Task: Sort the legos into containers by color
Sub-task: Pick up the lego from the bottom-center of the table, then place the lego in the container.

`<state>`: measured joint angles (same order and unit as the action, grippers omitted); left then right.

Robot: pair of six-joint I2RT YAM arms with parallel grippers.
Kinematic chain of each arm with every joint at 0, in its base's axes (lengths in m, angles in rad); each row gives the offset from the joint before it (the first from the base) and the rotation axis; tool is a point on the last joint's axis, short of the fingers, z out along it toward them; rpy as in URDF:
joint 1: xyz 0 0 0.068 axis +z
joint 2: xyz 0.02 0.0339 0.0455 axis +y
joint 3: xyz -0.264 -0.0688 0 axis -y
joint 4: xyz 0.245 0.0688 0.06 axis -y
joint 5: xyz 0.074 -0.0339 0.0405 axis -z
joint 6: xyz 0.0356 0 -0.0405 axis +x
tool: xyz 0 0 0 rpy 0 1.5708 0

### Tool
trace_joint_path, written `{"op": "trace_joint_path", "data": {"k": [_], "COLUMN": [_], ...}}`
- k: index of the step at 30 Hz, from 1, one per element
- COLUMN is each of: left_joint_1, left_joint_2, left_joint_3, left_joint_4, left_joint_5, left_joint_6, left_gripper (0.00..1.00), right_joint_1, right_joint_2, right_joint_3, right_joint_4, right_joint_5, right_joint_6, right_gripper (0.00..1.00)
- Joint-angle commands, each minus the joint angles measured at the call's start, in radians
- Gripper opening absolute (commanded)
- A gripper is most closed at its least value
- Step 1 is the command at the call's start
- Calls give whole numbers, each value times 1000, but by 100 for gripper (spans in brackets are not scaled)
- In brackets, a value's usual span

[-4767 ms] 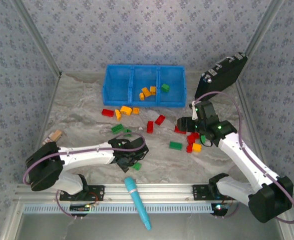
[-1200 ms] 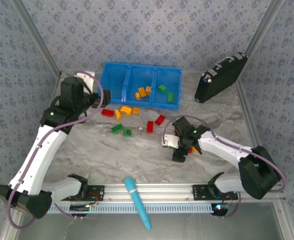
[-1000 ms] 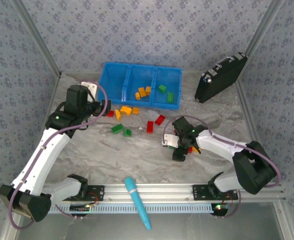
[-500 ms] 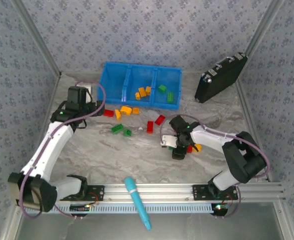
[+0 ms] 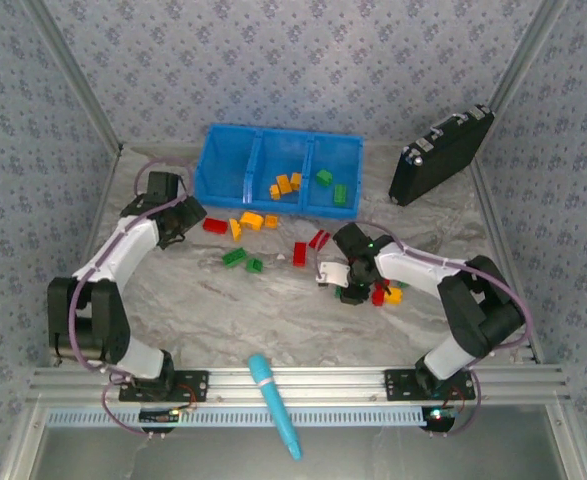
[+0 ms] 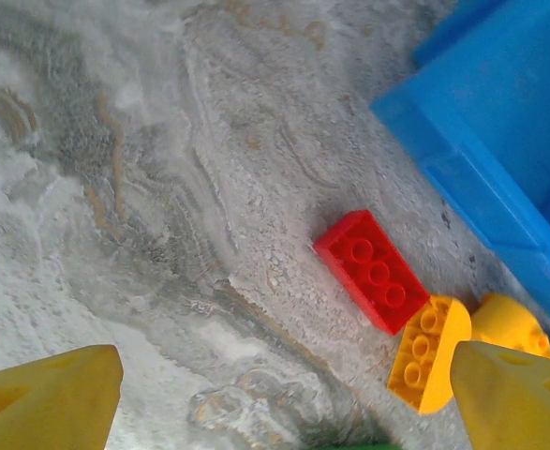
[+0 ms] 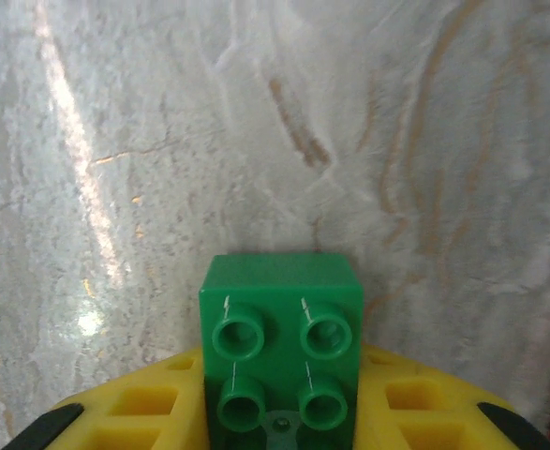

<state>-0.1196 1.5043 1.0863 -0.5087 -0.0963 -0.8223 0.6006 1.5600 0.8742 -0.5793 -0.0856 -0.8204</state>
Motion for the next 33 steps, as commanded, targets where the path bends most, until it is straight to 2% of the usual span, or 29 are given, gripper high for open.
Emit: {"op": "trace_joint_path", "data": {"k": [1,5,9,15,19,23,28,33], "left_joint_1": [5,1,-25,-61,-83,-86,-87,-93], "left_joint_2": [104,223,289,347,389,419,449,479], "left_joint_3": [78,110,134,167,193,207,230,234], "left_joint_4": [-38,-9,2,19,19,17,-2,-6], "left_joint_5": [27,133,129,119,116,109,108,111], "left_joint_6": [-189,-293,-351,-385,-396,-393,-376,-382], "left_gripper": [90,88,87,87,87,87,86,82], "right_joint_1": [4,0,-56,-131,-177,-201,-207,-209], "right_joint_2": [-52,-62,-35,111,242,382,491,508], "right_joint_3": [79,167,253,355,433,550,639,651], "right_joint_4": [-17,-8,123,360,493,536,549,547], "right_joint_5": [28,39,46,91,147,183,198,171], "right_joint_6": [8,-28,-50,-91,-55,-21,-7,-5], "right_gripper": [32,33,33,32,33,33,48,64]}}
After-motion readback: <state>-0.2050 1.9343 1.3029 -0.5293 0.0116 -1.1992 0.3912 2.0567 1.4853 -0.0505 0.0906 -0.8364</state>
